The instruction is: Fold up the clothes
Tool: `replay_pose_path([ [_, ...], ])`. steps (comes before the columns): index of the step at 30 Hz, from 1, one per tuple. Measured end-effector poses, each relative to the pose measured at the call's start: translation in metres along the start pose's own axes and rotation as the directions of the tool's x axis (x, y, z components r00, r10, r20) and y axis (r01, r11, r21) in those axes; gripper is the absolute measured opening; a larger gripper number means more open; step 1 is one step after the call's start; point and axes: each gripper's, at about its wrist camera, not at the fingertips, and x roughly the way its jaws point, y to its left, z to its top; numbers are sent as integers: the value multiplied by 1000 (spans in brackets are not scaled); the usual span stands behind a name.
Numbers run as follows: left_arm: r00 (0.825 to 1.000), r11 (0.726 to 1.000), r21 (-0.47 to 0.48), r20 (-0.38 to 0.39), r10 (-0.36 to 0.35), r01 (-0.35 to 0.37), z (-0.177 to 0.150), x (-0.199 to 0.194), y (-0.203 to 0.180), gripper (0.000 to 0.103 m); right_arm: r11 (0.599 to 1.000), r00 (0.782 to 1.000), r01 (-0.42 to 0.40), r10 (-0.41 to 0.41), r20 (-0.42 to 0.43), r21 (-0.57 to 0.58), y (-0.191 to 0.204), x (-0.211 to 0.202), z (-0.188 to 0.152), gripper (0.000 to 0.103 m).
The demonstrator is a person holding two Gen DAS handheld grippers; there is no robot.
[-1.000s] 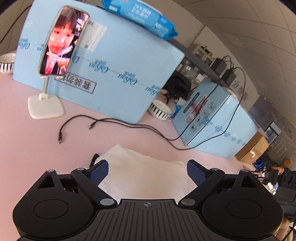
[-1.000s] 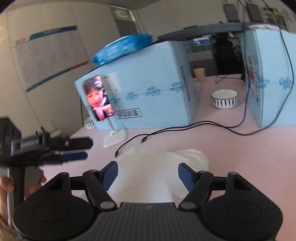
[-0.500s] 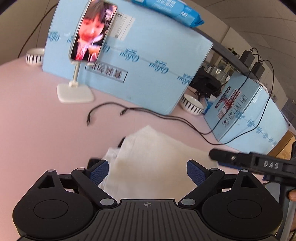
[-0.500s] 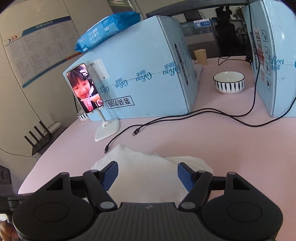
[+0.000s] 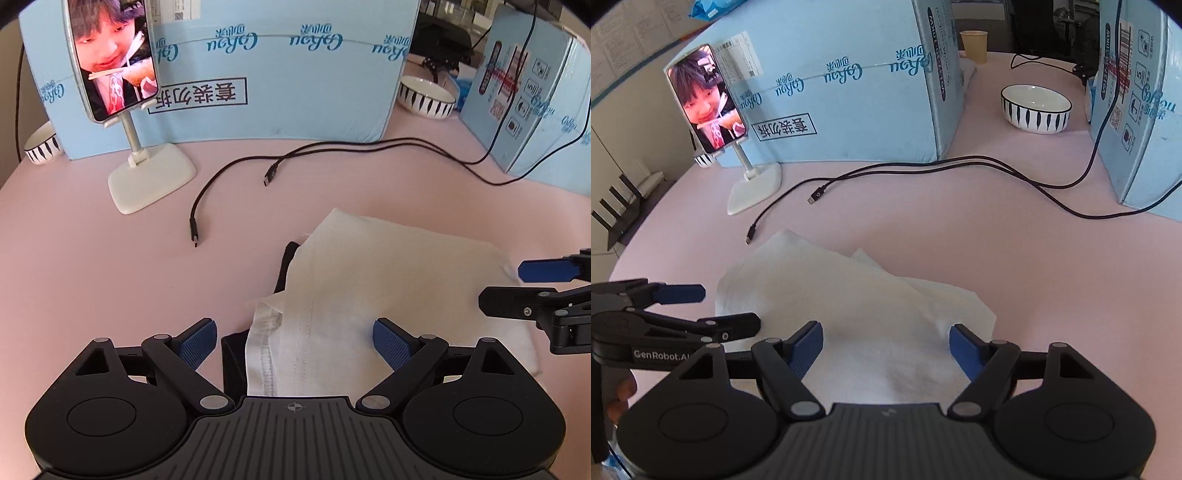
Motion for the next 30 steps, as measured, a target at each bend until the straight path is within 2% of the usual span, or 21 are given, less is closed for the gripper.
replay_pose_path([
  [2, 1000, 1000, -13, -17, 3, -3, -1, 6, -3, 94, 1000, 998, 14, -15, -63, -17, 5, 12, 1, 79],
  [7, 999, 999, -47, 25, 22, -20, -17, 19, -8, 103, 999, 998, 23, -24, -64, -24, 10, 18, 0, 88],
  [13, 998, 997, -81, 63, 21, -15, -25, 20, -5, 103, 998, 997, 48, -51, -63, -52, 17, 25, -3, 93],
  [14, 999, 996, -90, 51, 17, -12, -24, 18, -3, 103, 996, 996, 62, -66, -59, -68, 19, 27, -4, 93],
  [17, 999, 995, -104, 47, 3, 1, -27, 1, -1, 103, 993, 997, 71, -74, -20, -99, 23, 11, -6, 82],
  [20, 997, 995, -85, 51, -50, 54, -42, -9, -11, 103, 997, 1000, -1, 4, 29, -76, 15, -15, -6, 80],
  [21, 998, 996, -77, 46, -44, 48, -48, -5, -16, 103, 998, 1000, -19, 20, 18, -62, 13, -15, -7, 80],
  [22, 999, 997, -74, 49, -9, 12, -52, 2, -20, 103, 998, 1000, -31, 31, 0, -50, 11, -12, -8, 80],
  [24, 993, 996, -87, 113, 46, -36, -60, 10, -26, 103, 999, 999, 10, -12, -44, -37, 10, 5, -13, 81],
  [26, 977, 992, -105, 193, 85, -66, -67, 13, -31, 103, 996, 998, 62, -62, 1, -71, 15, 14, -22, 83],
  [27, 969, 991, -111, 229, 97, -73, -71, 14, -33, 103, 995, 997, 74, -72, 20, -71, 16, 15, -25, 83],
  [28, 960, 990, -119, 261, 105, -76, -74, 15, -35, 103, 996, 997, 67, -66, 30, -60, 16, 14, -28, 86],
  [29, 953, 988, -130, 283, 113, -79, -76, 16, -36, 103, 997, 998, 60, -58, 37, -53, 16, 13, -29, 87],
  [30, 951, 987, -143, 286, 118, -79, -75, 15, -36, 103, 997, 997, 63, -61, 43, -49, 16, 11, -29, 82],
])
